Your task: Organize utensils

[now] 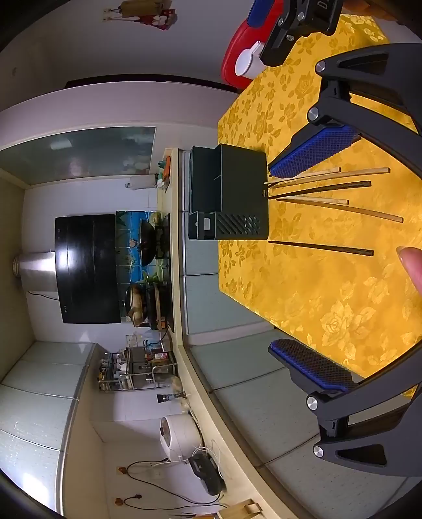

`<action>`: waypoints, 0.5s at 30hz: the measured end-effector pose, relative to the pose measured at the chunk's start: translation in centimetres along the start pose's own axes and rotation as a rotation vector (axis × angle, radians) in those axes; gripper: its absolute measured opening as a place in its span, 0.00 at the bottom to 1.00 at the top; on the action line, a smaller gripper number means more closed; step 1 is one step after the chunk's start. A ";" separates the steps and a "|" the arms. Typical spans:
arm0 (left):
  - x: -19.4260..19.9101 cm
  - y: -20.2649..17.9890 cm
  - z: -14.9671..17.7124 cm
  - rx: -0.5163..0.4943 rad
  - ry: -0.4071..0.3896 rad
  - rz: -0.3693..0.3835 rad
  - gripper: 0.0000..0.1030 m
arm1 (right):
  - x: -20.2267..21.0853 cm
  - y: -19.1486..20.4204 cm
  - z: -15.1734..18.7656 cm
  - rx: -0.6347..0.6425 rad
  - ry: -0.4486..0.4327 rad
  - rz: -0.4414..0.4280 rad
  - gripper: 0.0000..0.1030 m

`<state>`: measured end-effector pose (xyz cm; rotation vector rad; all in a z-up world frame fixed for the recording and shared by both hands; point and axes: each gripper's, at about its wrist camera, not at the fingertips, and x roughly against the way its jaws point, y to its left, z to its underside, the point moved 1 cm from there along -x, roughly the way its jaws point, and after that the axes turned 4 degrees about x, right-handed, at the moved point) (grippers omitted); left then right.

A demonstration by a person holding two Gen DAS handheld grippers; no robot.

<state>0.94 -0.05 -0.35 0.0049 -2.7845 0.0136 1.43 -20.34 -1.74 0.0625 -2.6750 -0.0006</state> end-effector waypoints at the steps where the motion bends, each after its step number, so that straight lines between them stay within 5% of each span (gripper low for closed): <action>1: 0.0 0.1 0.0 0.014 -0.002 0.004 0.93 | 0.0 0.0 0.0 -0.001 -0.001 -0.001 0.94; 15: 0.6 -0.3 0.4 0.002 0.000 0.005 0.93 | 0.3 -0.2 0.1 -0.001 -0.004 0.001 0.94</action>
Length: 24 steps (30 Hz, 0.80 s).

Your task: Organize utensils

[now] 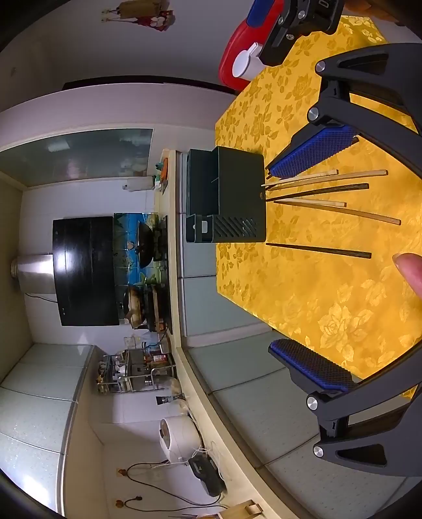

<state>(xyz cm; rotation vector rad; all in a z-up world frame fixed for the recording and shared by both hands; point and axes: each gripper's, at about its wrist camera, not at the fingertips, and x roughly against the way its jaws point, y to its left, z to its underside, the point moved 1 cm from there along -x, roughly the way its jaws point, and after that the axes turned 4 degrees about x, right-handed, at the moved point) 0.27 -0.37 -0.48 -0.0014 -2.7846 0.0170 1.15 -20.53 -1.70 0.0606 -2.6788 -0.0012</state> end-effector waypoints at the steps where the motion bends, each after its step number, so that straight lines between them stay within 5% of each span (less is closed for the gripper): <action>1: -0.3 0.2 -0.3 0.003 0.007 0.000 0.93 | 0.1 0.0 0.0 -0.001 -0.002 0.000 0.94; 24: -0.5 -0.3 -0.2 0.003 0.017 0.005 0.93 | 0.3 -0.1 0.2 -0.006 -0.013 -0.001 0.94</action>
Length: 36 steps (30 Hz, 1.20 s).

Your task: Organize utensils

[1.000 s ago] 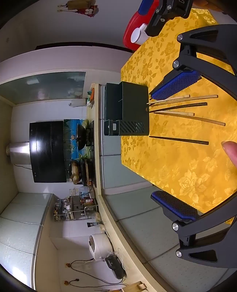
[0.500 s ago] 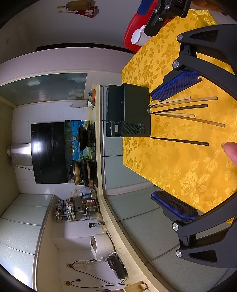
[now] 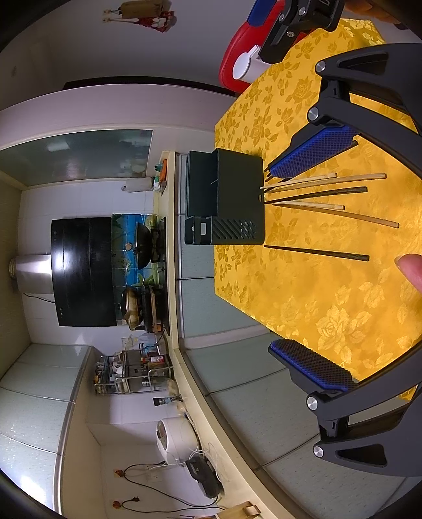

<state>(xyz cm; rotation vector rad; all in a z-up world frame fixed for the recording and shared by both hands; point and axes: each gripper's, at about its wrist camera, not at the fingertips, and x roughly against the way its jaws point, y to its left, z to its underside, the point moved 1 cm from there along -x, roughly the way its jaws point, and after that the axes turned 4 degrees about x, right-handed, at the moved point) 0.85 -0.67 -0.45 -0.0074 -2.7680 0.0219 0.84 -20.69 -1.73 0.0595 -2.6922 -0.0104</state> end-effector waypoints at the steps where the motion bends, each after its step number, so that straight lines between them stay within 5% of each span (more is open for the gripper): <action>1: 0.0 0.0 0.0 0.001 0.001 0.000 0.93 | 0.0 0.0 0.0 0.000 0.000 0.000 0.94; 36: -0.4 -0.3 0.3 -0.001 0.012 0.007 0.93 | 0.7 -0.8 -0.4 -0.003 -0.001 0.006 0.94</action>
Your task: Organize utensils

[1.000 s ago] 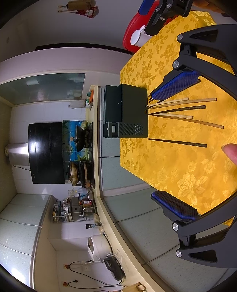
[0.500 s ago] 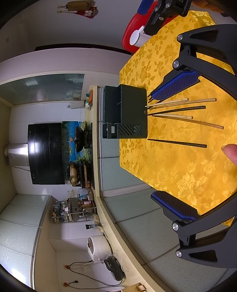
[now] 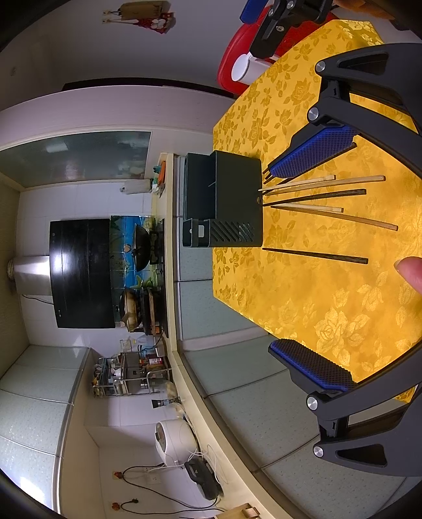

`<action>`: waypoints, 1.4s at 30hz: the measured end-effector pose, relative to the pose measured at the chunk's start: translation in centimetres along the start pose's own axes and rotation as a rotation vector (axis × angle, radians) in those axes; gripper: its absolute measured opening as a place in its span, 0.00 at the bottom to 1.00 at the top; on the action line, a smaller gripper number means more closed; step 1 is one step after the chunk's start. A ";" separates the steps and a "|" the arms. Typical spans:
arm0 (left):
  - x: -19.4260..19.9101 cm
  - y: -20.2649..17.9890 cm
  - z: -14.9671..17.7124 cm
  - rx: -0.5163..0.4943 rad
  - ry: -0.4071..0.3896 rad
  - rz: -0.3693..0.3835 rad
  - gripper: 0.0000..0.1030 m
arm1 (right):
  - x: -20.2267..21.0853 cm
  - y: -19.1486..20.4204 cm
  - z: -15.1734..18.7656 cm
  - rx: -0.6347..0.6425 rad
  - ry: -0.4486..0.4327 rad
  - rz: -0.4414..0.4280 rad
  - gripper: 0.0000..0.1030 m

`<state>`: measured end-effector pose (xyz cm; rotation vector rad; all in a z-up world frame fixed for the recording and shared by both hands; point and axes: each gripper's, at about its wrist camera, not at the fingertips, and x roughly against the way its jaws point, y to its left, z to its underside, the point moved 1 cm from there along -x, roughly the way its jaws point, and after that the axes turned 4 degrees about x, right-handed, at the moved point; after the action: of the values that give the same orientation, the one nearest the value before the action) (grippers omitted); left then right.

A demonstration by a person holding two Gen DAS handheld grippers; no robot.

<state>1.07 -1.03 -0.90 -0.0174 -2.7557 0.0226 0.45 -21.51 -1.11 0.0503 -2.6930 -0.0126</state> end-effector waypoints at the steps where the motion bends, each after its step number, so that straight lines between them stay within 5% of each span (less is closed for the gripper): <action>1: 0.0 -0.1 0.0 -0.001 0.000 -0.001 0.93 | 0.0 0.0 0.0 0.000 0.000 0.000 0.94; 24: -0.9 0.6 0.3 -0.009 0.053 0.021 0.93 | -0.4 -0.4 0.1 0.020 0.021 -0.005 0.94; 33: -3.9 4.7 0.3 0.086 0.175 0.060 0.93 | -2.0 -1.9 1.1 0.019 0.064 0.040 0.94; 42: -8.9 4.3 4.9 0.029 0.339 0.069 0.93 | -3.9 -3.5 2.8 0.024 0.131 0.073 0.94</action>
<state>7.54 3.10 -8.89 -0.0986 -2.4142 0.0719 2.82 -24.81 -5.38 -0.0380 -2.5625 0.0440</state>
